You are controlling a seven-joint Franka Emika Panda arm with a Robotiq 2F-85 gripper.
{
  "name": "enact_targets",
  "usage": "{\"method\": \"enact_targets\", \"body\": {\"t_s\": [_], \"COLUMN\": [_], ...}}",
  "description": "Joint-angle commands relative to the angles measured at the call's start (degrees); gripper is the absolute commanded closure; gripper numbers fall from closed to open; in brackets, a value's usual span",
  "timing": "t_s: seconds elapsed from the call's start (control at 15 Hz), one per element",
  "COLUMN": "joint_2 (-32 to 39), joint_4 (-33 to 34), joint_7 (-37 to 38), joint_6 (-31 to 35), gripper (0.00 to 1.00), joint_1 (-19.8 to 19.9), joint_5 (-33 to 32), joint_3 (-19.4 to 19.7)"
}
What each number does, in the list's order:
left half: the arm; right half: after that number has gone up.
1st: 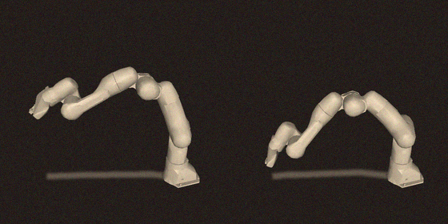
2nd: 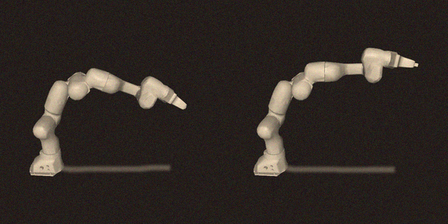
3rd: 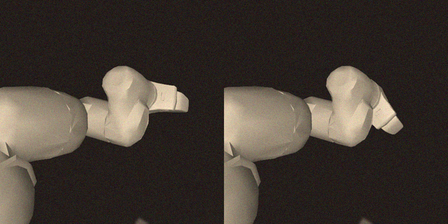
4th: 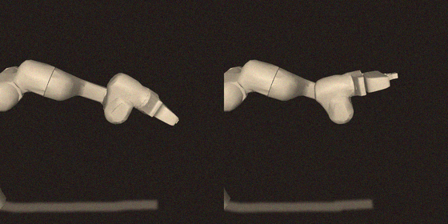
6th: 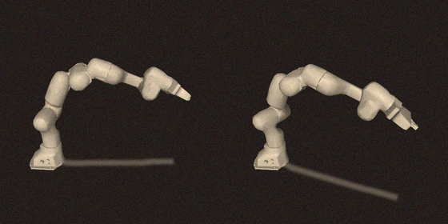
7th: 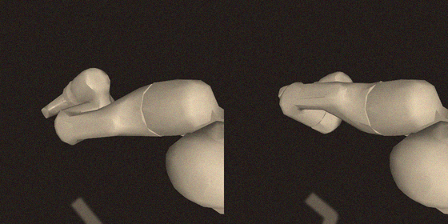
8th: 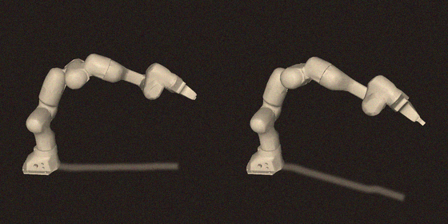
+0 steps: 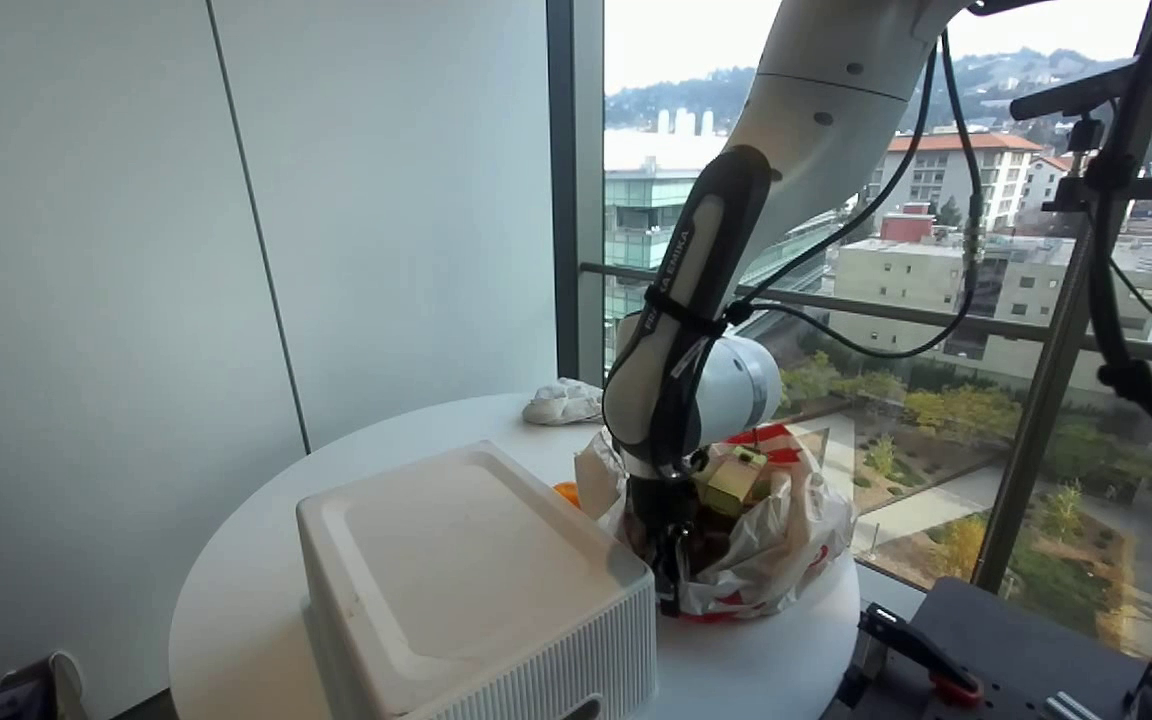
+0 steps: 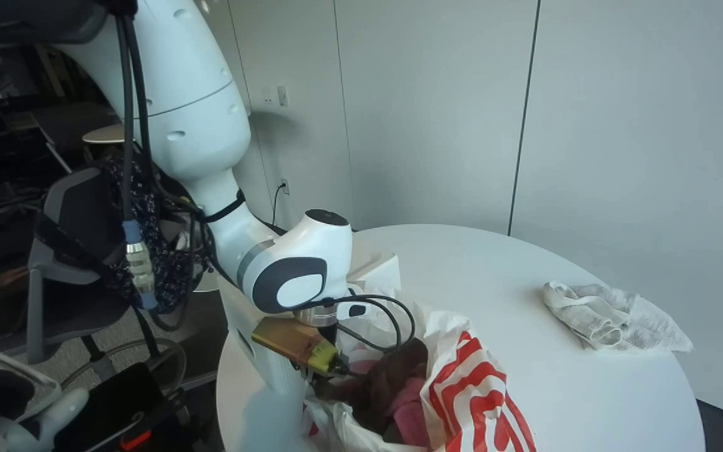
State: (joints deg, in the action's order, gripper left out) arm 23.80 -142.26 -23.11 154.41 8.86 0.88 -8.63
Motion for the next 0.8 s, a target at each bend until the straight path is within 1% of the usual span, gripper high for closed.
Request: {"method": "enact_targets", "body": {"t_s": [0.0, 0.07, 0.13, 0.2, 0.4, 0.6, 0.73], "joint_2": [-1.5, -2.7, -3.7, -5.5, -11.8, -17.2, -21.2], "joint_4": [0.4, 0.5, 0.7, 0.8, 0.4, 0.5, 0.4], "joint_7": [1.5, 1.8, 2.3, 1.9, 2.9, 4.9, 6.5], "joint_6": [-3.2, -5.3, -7.5, -10.2, -13.9, -16.9, -19.3], "gripper": [0.94, 0.96, 0.95, 0.97, 0.95, 0.94, 0.95], "joint_1": [0.6, 0.9, 1.0, 1.6, 0.9, -0.7, -1.9], "joint_5": [3.4, 4.6, 5.7, 7.5, 9.7, 9.3, 7.9], "joint_3": [-0.5, -0.7, -0.5, -0.7, 1.1, 3.4, 4.6]}}
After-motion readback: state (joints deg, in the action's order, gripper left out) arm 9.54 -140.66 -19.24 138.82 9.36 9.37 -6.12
